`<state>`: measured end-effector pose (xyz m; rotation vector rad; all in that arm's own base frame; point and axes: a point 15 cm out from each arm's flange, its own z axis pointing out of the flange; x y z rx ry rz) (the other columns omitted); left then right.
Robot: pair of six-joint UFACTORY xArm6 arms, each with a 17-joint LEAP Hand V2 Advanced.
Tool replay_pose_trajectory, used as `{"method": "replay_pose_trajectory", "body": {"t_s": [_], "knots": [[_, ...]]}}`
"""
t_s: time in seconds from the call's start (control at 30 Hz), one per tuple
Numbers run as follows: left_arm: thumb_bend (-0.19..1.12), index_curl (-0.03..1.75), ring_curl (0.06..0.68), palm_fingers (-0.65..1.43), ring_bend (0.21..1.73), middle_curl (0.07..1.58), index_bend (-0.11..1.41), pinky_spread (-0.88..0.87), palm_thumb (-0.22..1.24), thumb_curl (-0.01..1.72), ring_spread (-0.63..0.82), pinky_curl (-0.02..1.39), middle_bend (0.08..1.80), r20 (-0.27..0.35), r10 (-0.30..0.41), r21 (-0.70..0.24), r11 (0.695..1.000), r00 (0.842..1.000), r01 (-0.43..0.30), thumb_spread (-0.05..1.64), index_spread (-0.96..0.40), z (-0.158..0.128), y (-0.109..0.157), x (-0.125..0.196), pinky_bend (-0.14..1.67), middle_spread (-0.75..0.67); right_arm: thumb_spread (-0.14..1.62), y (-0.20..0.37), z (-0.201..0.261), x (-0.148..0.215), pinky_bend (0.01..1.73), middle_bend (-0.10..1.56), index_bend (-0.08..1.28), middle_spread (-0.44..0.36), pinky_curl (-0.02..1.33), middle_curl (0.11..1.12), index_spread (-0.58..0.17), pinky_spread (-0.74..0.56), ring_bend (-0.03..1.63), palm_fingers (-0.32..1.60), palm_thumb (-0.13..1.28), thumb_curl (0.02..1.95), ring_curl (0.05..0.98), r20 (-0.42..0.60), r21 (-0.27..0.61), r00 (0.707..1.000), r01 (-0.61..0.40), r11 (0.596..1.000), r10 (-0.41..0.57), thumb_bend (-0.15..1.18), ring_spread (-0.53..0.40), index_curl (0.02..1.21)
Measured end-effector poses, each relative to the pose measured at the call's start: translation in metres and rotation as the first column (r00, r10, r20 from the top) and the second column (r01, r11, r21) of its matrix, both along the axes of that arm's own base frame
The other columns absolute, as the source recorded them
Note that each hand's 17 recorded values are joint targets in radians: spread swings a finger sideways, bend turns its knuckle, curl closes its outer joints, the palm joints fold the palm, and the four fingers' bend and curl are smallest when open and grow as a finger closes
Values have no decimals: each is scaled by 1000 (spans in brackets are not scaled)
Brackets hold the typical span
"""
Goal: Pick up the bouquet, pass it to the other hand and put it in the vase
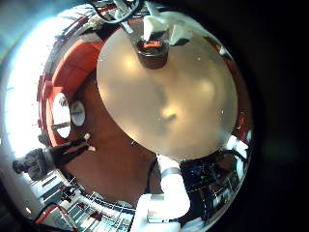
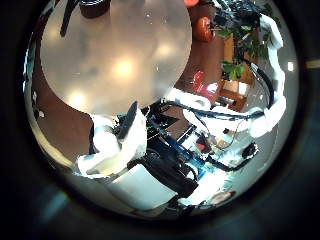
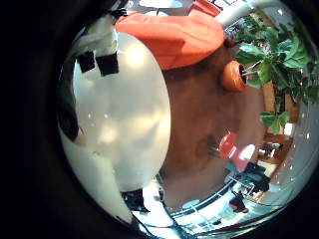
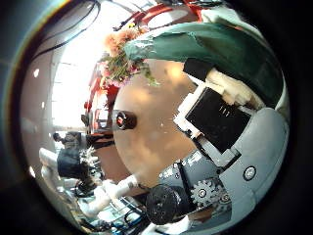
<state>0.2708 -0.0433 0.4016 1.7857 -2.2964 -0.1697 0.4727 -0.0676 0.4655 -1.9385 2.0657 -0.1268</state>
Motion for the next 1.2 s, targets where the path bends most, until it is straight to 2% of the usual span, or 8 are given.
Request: {"method": "replay_pose_trajectory", "body": {"t_s": [0.2, 0.3, 0.43, 0.6, 0.77, 0.87, 1.0, 1.2], "knots": [[-23, 404, 205, 200, 465, 272, 187, 506, 372, 313, 514, 330, 180, 28, 43, -44, 998, 999, -41, 1142, -45, 8, 2, 7, 224, 314, 890, 10, 49, -17, 1413, 1360, 1160, -147, 663, 849, -254, -165, 1477, 1109, 1172, 922, 687, 153, 189, 988, -23, 982, -7, 60, -193, 934], [-24, 405, 206, 226, 471, 276, 192, 497, 358, 311, 498, 331, 180, 29, 60, -102, 993, 998, -57, 1146, -49, 12, -6, 8, 225, 294, 889, 10, 74, -26, 1400, 1362, 1166, -144, 682, 846, -248, -164, 1478, 1110, 1171, 950, 690, 236, 311, 971, -39, 950, -37, 55, -191, 933], [-21, 407, 205, 248, 476, 283, 191, 487, 353, 311, 488, 330, 184, 42, 140, -198, 972, 989, -130, 1148, -49, 22, 5, 13, 218, 278, 885, 21, 91, -44, 1381, 1365, 1171, -141, 708, 840, -242, -165, 1477, 1115, 1157, 986, 692, 285, 425, 958, -103, 900, -25, 43, -189, 929], [-20, 407, 203, 276, 484, 291, 187, 479, 351, 312, 476, 329, 187, 48, 142, -330, 936, 989, -118, 1149, -28, 34, -12, 18, 212, 264, 880, 32, 105, -61, 1357, 1368, 1177, -138, 743, 834, -235, -167, 1476, 1117, 1149, 1032, 693, 326, 602, 945, -186, 777, -26, 32, -187, 923], [-23, 385, 209, 245, 513, 301, 129, 467, 346, 311, 467, 339, 190, 36, 145, -416, 902, 989, -118, 1148, 18, 39, -20, 20, 229, 274, 878, 61, 98, -83, 1337, 1369, 1182, -136, 771, 828, -230, -169, 1479, 1122, 1147, 1067, 695, 290, 724, 955, -258, 640, 57, 26, -187, 916], [-30, 341, 222, 183, 563, 310, 95, 467, 315, 307, 473, 357, 195, 39, 133, -487, 868, 990, -97, 1142, 65, 43, -31, 20, 283, 308, 878, 78, 100, -97, 1322, 1370, 1184, -135, 792, 823, -227, -171, 1482, 1125, 1146, 1091, 695, 279, 777, 952, -300, 554, 123, 21, -186, 911], [-34, 299, 232, 146, 611, 320, 111, 465, 266, 298, 476, 369, 206, 84, 186, -583, 806, 979, -103, 1123, 103, 54, -30, 15, 331, 342, 879, 91, 108, -108, 1308, 1372, 1186, -134, 812, 819, -225, -173, 1483, 1126, 1145, 1113, 694, 299, 817, 937, -349, 459, 181, 16, -185, 906], [-36, 259, 243, 143, 685, 331, 115, 430, 197, 286, 463, 385, 213, 112, 210, -729, 681, 971, -63, 1072, 130, 70, -53, 23, 408, 362, 875, 108, 84, -118, 1284, 1381, 1189, -133, 848, 816, -222, -177, 1482, 1129, 1145, 1156, 693, 279, 860, 921, -366, 355, 273, 8, -184, 898]]}}
